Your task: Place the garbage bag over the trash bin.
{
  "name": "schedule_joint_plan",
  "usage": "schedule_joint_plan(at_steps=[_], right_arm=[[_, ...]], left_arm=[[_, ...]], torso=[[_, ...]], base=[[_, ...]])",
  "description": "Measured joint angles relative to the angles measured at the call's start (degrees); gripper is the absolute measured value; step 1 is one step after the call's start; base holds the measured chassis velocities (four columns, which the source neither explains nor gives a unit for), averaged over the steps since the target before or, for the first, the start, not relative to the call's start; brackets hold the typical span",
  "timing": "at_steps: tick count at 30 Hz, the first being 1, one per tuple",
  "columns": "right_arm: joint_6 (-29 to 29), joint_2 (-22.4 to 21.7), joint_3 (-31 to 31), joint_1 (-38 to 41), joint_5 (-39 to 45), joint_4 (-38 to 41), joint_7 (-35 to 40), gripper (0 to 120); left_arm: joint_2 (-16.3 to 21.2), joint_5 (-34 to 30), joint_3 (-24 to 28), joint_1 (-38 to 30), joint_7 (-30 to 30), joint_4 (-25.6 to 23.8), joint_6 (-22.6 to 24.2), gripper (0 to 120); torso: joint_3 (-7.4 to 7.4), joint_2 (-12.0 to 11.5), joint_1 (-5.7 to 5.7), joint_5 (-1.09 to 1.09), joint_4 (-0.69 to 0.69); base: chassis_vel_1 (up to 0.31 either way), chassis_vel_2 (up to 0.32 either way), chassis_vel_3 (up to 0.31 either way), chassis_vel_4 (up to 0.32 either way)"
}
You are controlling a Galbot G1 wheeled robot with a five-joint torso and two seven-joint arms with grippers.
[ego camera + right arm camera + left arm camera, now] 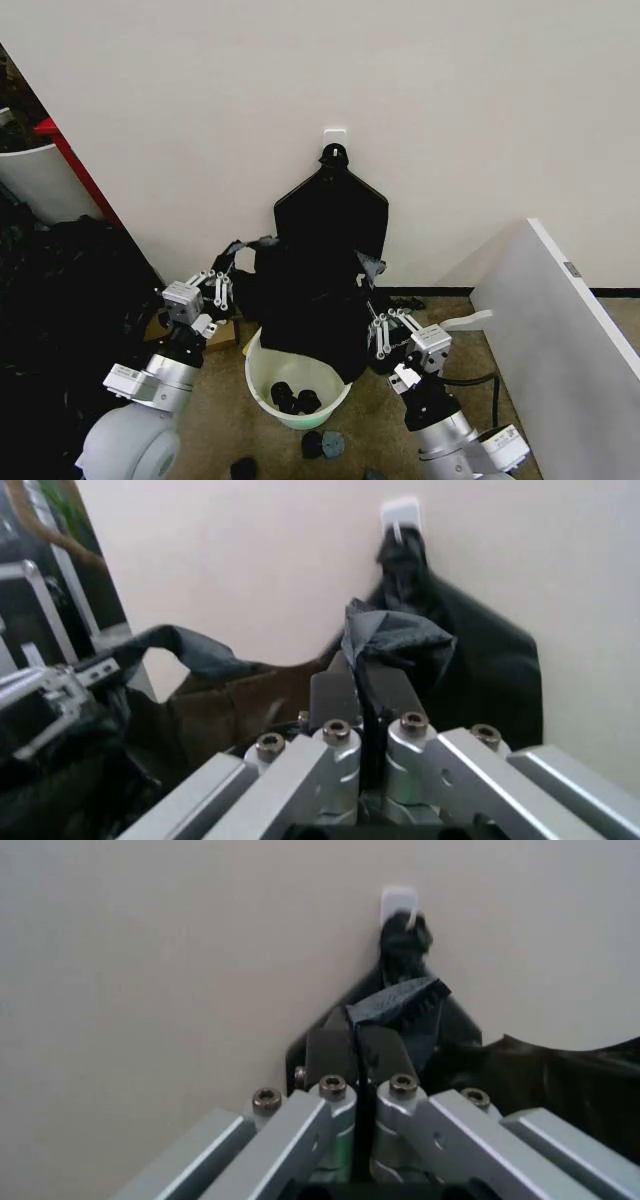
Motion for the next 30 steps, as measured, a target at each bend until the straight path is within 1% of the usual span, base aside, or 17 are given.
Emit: schedule_joint_plan(at_steps=[9,11,14,15,16,19,21,22,24,26,30], right_arm=[[0.1,-1.0,-1.0,0.3,2.1,-5.8,1.8,0],[-0.4,-1.3,-1.6,0.2,2.7,-7.1,2.7,0],[-2.5,-1.8,-3.2,0.0,3.5,-8.5,5.2,0],[-3.7,-2.0,-4.1,0.0,3.8,-8.8,6.3,0],[-3.7,-2.0,-4.1,0.0,3.8,-8.8,6.3,0],[-8.0,-2.7,-5.8,-0.4,5.1,-8.8,8.7,0],[-11.3,-3.4,-6.5,-0.6,6.6,-7.8,9.8,0],[-11.3,-3.4,-6.5,-0.6,6.6,-7.8,9.8,0],[-15.1,-4.3,-7.1,-1.0,9.4,-6.1,11.2,0],[-18.7,-5.4,-7.7,-1.3,13.1,-4.2,12.6,0],[-22.5,-7.5,-8.1,-1.9,18.0,-1.3,14.0,0]], left_arm=[[-0.8,1.6,3.6,1.8,-2.9,3.1,1.6,0],[-0.9,2.5,5.0,2.5,-4.6,4.3,2.3,0],[-1.0,3.7,7.3,3.4,-8.2,5.5,4.4,0],[-1.1,4.2,8.4,3.5,-10.2,6.0,5.8,0],[-1.1,4.2,8.4,3.5,-10.2,6.0,5.8,0],[-1.3,4.6,11.3,3.4,-14.5,6.9,9.9,0],[-0.8,5.3,12.7,3.0,-15.6,7.6,11.2,0],[-0.8,5.3,12.7,3.0,-15.6,7.6,11.2,0],[0.3,5.8,13.8,2.7,-16.5,7.7,12.6,0],[1.9,5.8,14.5,2.8,-17.8,6.6,14.7,0],[6.3,3.3,14.7,3.7,-21.0,1.2,20.6,0]], torso=[[0.0,0.0,0.0,0.0,0.0],[0.0,0.0,0.0,0.0,0.0],[0.0,0.0,0.0,0.0,0.0],[0.0,0.0,0.0,0.0,0.0],[0.0,0.0,0.0,0.0,0.0],[0.0,0.0,0.0,0.0,0.0],[0.0,0.0,0.0,0.0,0.0],[0.0,0.0,0.0,0.0,0.0],[0.0,0.0,0.0,-0.01,0.0],[0.01,0.0,0.0,-0.01,0.0],[0.0,0.0,0.0,0.01,0.0]], base=[[0.0,0.0,0.0,0.0],[0.0,0.0,0.0,0.0],[0.0,0.0,0.0,0.0],[0.0,0.0,0.0,0.0],[0.0,0.0,0.0,0.0],[0.0,0.0,0.0,0.0],[0.0,0.0,0.0,0.0],[0.0,0.0,0.0,0.0],[0.0,0.0,0.0,0.0],[0.0,0.0,0.0,0.0],[0.0,0.0,0.0,0.0]])
